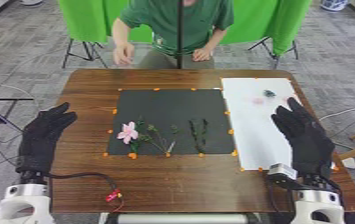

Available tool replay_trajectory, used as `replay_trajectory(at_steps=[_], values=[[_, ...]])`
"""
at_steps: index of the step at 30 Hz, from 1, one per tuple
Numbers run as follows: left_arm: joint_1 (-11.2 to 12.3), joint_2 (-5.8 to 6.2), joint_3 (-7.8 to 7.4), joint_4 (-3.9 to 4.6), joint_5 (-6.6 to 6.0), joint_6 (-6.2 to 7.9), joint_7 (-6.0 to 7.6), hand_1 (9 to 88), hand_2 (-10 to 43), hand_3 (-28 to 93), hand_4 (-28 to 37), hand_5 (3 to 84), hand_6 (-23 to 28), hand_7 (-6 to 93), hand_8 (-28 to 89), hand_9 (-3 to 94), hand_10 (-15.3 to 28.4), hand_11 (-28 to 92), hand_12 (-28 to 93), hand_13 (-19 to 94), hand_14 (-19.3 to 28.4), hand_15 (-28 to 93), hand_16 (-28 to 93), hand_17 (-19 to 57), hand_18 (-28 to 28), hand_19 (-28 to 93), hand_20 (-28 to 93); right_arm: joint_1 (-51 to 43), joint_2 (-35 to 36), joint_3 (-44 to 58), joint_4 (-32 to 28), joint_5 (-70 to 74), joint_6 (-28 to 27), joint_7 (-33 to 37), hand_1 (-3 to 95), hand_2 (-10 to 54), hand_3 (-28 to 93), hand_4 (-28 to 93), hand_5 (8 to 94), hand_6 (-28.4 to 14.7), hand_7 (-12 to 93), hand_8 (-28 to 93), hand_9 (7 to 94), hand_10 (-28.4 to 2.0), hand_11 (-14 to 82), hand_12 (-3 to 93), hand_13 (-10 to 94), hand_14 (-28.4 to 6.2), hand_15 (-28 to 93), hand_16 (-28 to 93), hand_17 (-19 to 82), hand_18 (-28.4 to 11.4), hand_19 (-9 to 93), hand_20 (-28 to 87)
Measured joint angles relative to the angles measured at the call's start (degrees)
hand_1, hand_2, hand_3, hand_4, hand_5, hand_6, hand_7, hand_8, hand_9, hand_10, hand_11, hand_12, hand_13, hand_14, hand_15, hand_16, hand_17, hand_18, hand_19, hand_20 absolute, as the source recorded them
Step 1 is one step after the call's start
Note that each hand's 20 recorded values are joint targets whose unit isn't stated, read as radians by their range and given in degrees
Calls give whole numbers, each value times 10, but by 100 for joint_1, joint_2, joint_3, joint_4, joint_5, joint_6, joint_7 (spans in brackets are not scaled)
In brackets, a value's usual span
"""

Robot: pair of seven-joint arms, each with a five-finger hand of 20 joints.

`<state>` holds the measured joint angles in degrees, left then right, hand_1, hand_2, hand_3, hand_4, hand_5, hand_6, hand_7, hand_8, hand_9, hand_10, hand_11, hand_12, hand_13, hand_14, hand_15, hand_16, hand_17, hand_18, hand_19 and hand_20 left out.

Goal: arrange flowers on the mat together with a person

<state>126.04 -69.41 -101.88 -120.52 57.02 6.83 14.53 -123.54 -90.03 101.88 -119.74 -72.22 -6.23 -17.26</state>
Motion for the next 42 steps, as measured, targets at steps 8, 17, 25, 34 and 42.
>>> replay_trajectory(at_steps=[8,17,25,34,42], values=[[64,-33,-40,-36,3,12,-3,216,85,627,-283,484,38,141,-60,482,142,199,151,358,181,119,45,34,137,106,172,-50,-10,9,-23,37,-3,107,86,19,811,-176,435,-16,81,-83,429,-157,46,106,308,-138,96,108,194,-138,37,272],[102,-69,-70,-36,-34,70,0,220,78,632,-281,483,37,144,-60,482,140,202,152,359,181,125,44,32,139,106,172,-65,-5,62,-22,56,-55,168,85,20,811,-174,425,-15,81,-83,435,-155,48,107,312,-140,95,110,195,-140,38,268],[172,-65,-104,37,-36,61,68,248,22,638,-232,480,37,146,-60,478,137,202,152,359,178,122,43,34,138,93,166,-69,-3,90,-17,88,-73,177,85,22,807,-174,425,-15,82,-84,469,-154,57,110,321,-143,97,110,197,-139,36,267],[218,-72,-123,141,-36,7,106,248,17,638,-224,478,36,146,-60,477,135,200,153,359,176,117,46,34,138,88,168,-67,-2,118,22,83,-178,279,86,23,804,-173,425,-18,79,-82,476,-154,56,113,327,-143,100,111,199,-138,36,269],[217,-72,-136,189,-75,-123,179,226,15,639,-234,476,36,144,-60,472,135,197,155,357,175,111,50,34,138,84,169,-11,-3,160,110,-19,-356,323,89,25,801,-173,437,-20,79,-82,492,-157,58,112,334,-129,103,107,206,-134,33,270]])
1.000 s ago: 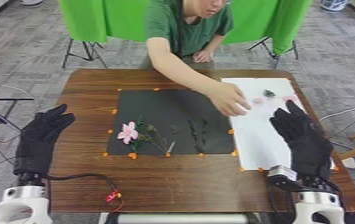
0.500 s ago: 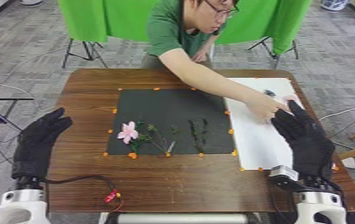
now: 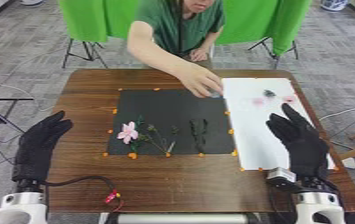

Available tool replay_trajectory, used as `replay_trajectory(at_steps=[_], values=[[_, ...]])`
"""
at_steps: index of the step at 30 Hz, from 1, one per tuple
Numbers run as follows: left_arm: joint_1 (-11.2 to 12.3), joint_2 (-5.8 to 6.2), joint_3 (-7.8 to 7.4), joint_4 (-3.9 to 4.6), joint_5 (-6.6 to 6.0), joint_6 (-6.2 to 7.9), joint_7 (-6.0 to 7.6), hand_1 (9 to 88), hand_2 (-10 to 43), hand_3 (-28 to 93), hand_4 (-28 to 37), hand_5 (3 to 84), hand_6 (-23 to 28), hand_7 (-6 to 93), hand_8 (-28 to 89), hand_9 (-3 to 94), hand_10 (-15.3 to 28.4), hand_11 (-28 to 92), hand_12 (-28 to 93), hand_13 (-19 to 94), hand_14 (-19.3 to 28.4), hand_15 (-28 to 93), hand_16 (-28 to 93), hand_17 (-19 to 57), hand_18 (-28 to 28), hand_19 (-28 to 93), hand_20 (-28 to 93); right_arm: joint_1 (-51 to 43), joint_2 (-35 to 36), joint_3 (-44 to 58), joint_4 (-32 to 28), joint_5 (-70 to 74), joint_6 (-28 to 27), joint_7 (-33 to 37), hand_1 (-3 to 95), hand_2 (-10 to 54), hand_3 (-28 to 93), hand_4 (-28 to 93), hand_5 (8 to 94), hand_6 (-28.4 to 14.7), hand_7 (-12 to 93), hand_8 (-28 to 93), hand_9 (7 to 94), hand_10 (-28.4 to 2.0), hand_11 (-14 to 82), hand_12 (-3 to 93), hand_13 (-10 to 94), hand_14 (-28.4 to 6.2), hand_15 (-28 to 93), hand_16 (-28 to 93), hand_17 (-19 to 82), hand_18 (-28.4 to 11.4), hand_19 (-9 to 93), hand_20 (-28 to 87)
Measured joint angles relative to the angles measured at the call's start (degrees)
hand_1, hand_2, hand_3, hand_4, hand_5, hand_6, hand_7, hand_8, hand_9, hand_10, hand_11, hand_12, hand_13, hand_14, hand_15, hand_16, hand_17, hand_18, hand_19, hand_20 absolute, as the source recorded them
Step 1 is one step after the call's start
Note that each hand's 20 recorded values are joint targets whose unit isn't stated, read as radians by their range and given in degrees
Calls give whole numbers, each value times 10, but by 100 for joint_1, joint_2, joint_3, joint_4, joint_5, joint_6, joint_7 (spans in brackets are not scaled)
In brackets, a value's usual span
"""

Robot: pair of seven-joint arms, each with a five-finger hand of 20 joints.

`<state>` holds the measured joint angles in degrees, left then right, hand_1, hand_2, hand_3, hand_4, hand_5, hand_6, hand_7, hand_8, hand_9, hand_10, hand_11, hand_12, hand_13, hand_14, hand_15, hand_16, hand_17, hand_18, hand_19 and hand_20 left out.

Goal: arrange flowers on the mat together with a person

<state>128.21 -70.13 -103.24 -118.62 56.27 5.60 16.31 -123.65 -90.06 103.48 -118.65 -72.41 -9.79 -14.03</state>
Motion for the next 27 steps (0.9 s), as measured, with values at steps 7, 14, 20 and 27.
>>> replay_trajectory(at_steps=[7,14,20,27], values=[[-7,0,0,19,-35,-46,46,221,16,644,-240,474,36,142,-58,471,135,197,157,356,175,111,53,35,137,80,168,64,1,8,44,-88,-58,-9,90,27,799,-173,451,-23,81,-80,519,-158,69,116,345,-131,110,106,212,-133,33,277],[-33,11,6,37,-42,-68,97,218,15,647,-242,473,34,142,-58,469,134,197,159,355,175,113,54,35,136,76,169,74,2,33,49,-94,-84,-10,91,31,796,-172,469,-21,87,-82,544,-158,69,121,366,-135,119,105,219,-134,35,284],[-91,15,8,47,-38,-107,137,215,14,650,-242,472,34,141,-58,470,134,197,159,354,177,115,56,34,136,75,170,74,4,51,56,-97,-105,-9,88,33,796,-170,477,-22,89,-83,553,-159,71,123,378,-135,124,105,224,-134,36,288],[-94,14,7,47,-38,-113,220,215,13,651,-241,473,34,140,-58,470,135,197,160,353,176,116,57,33,137,75,170,84,7,53,68,-98,-132,-11,88,34,796,-170,485,-22,91,-83,560,-159,72,125,390,-134,129,105,228,-133,37,292]])
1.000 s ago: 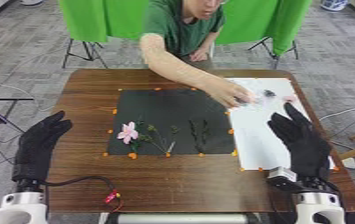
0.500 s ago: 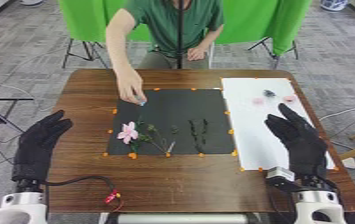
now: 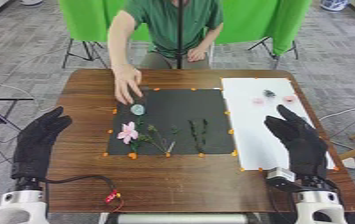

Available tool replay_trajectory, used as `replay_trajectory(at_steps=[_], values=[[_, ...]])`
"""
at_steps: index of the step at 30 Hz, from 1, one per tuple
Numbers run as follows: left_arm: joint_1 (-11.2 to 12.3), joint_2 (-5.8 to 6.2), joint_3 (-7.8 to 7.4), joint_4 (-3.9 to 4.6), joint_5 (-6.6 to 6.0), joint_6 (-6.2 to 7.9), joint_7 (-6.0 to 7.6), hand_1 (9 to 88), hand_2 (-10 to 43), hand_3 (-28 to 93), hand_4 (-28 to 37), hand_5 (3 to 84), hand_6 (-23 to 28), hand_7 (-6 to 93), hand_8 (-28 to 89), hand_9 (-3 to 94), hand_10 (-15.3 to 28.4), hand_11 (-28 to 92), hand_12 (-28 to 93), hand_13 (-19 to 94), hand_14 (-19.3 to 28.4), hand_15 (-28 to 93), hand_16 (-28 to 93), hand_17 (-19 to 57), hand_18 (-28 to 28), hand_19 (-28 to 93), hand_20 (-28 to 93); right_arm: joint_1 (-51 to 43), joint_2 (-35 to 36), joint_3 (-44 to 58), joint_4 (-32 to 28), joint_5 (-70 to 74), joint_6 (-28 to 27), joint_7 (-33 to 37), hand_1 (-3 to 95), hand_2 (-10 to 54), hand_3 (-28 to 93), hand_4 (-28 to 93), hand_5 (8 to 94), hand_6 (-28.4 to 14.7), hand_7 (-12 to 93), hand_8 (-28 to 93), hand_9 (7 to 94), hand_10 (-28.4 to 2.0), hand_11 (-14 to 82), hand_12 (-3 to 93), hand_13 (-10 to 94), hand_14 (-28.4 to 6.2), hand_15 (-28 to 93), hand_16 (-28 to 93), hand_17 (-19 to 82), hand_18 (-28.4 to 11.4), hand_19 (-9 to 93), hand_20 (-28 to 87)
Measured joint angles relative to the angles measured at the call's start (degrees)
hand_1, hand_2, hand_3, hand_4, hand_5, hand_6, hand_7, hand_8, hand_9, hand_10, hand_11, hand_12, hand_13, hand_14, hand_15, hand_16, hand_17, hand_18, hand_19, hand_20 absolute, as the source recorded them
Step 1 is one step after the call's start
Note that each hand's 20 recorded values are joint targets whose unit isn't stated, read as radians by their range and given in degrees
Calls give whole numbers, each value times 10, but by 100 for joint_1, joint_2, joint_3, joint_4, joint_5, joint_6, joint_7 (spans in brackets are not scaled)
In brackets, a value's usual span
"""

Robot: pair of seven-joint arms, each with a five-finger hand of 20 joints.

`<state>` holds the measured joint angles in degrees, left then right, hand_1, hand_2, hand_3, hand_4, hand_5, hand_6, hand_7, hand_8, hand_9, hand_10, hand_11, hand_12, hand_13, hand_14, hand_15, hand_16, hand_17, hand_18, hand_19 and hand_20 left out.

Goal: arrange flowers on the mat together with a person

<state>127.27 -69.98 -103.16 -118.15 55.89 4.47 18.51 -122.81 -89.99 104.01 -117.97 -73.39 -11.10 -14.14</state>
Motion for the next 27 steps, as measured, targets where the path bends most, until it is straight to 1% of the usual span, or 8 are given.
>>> replay_trajectory(at_steps=[5,12,15,18,20,22,25,27], values=[[-7,0,8,0,4,-3,18,215,12,652,-241,473,34,140,-57,470,135,196,160,353,176,118,57,32,137,75,170,12,9,14,4,-3,-3,-12,99,29,792,-168,503,-20,90,-84,583,-152,76,125,433,-114,139,92,265,-135,58,313],[-5,-3,10,-5,4,-3,19,215,13,651,-240,474,34,139,-58,471,135,197,161,353,177,119,57,32,137,74,170,29,97,112,-19,-117,114,-93,191,-64,754,-159,524,-25,95,-83,589,-158,78,135,522,-120,167,83,345,-155,308,444],[5,-3,5,-9,2,0,19,215,13,651,-240,474,35,140,-57,472,136,196,160,354,176,120,57,31,137,74,170,66,262,199,-89,-364,454,-111,316,-72,715,-172,561,-15,127,-93,626,-150,87,142,592,-102,179,95,385,-144,372,433],[15,-3,4,-12,1,1,13,215,12,651,-240,475,35,139,-57,473,136,197,160,354,177,120,57,31,137,74,170,137,624,241,-199,-827,1229,-5,375,-93,708,-181,576,-10,141,-100,647,-144,100,145,640,-97,190,113,403,-144,429,432],[18,-1,5,-13,1,2,10,215,11,653,-240,474,34,140,-57,473,137,197,160,354,177,121,57,31,137,74,170,231,969,287,-273,-1386,1847,341,380,-95,696,-193,586,-10,143,-100,657,-144,111,149,674,-94,202,126,411,-148,474,442],[18,2,6,-14,9,3,6,214,10,656,-239,474,34,140,-57,473,136,196,160,354,177,122,57,31,137,73,170,384,1329,391,-286,-2087,2179,916,373,-95,686,-213,604,-8,144,-99,678,-143,123,154,728,-95,213,151,421,-157,541,450],[18,8,6,-19,99,2,-18,214,10,656,-239,474,34,140,-57,473,136,196,160,353,178,123,57,30,137,73,169,699,1873,524,-205,-3086,2117,1756,354,-95,676,-259,630,0,145,-99,710,-139,137,163,796,-86,230,200,428,-176,655,462],[21,12,6,-26,151,-2,-43,214,10,657,-238,475,33,139,-58,472,137,194,159,353,178,122,57,30,137,73,169,936,2223,557,-32,-3581,1851,1982,357,-95,667,-270,638,3,145,-101,728,-139,142,167,840,-78,244,224,437,-185,701,470]])
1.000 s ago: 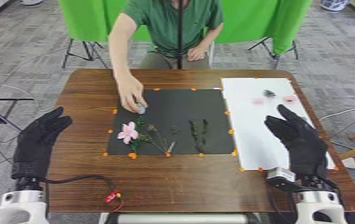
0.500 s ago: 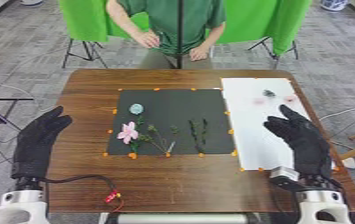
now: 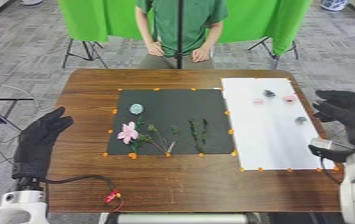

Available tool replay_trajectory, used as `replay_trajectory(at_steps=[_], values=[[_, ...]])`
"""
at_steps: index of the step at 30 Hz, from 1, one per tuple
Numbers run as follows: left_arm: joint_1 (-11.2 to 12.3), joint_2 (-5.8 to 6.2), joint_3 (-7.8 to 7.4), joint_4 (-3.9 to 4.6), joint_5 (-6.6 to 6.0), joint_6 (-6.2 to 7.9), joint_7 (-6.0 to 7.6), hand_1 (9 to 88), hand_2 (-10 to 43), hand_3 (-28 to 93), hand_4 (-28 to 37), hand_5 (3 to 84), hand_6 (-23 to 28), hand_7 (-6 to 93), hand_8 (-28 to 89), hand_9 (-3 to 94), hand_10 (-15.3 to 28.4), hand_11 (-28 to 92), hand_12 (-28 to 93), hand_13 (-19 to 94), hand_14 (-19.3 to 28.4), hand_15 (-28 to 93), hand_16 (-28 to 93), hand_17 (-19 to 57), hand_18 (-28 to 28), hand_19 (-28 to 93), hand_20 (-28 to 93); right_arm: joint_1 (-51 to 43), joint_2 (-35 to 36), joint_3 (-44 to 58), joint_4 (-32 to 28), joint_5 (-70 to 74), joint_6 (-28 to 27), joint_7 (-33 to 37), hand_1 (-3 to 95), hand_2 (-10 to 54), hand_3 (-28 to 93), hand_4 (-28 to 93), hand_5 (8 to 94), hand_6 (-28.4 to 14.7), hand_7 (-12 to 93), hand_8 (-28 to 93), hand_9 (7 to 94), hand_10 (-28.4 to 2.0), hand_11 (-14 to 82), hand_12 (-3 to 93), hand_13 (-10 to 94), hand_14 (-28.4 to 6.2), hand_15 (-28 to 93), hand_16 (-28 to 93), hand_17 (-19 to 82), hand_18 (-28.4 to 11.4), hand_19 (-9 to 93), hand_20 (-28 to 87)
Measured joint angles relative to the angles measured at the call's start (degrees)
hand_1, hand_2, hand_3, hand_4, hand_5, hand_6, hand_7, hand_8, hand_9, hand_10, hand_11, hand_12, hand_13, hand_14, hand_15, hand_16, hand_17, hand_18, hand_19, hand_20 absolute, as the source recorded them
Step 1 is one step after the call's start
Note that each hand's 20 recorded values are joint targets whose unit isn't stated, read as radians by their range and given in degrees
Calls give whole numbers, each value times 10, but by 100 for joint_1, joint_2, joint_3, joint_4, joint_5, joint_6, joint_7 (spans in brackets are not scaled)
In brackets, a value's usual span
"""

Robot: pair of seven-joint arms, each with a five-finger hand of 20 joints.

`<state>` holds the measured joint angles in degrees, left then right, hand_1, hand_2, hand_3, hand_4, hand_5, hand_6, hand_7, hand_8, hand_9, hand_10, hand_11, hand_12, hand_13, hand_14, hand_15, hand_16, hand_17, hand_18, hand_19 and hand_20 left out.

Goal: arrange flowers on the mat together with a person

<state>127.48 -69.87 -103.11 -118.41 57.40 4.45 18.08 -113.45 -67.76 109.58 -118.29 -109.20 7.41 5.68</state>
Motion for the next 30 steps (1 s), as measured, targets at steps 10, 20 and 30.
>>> replay_trajectory(at_steps=[10,20,30], values=[[11,20,0,-34,171,-12,-48,216,10,656,-235,474,33,140,-58,471,134,192,161,351,176,119,57,28,137,70,169,1074,1328,-766,1153,-2696,-1582,388,386,-95,650,-282,625,18,130,-109,813,-125,140,146,937,-28,452,223,626,-127,923,430],[18,20,1,-46,180,-54,-80,219,8,655,-232,471,32,140,-59,471,133,193,160,351,176,116,60,27,138,70,169,1683,1309,-894,1700,-3410,-2646,793,399,-95,651,-283,592,11,128,-111,835,-118,135,131,937,-18,548,185,690,-97,932,460],[17,-1,14,-49,176,-67,-112,221,10,652,-229,471,32,142,-59,470,133,194,161,351,176,118,60,26,138,72,170,2101,1060,-1103,2605,-3513,-2651,558,411,-95,652,-283,595,10,135,-113,842,-115,138,125,937,-16,574,182,699,-100,932,493]])
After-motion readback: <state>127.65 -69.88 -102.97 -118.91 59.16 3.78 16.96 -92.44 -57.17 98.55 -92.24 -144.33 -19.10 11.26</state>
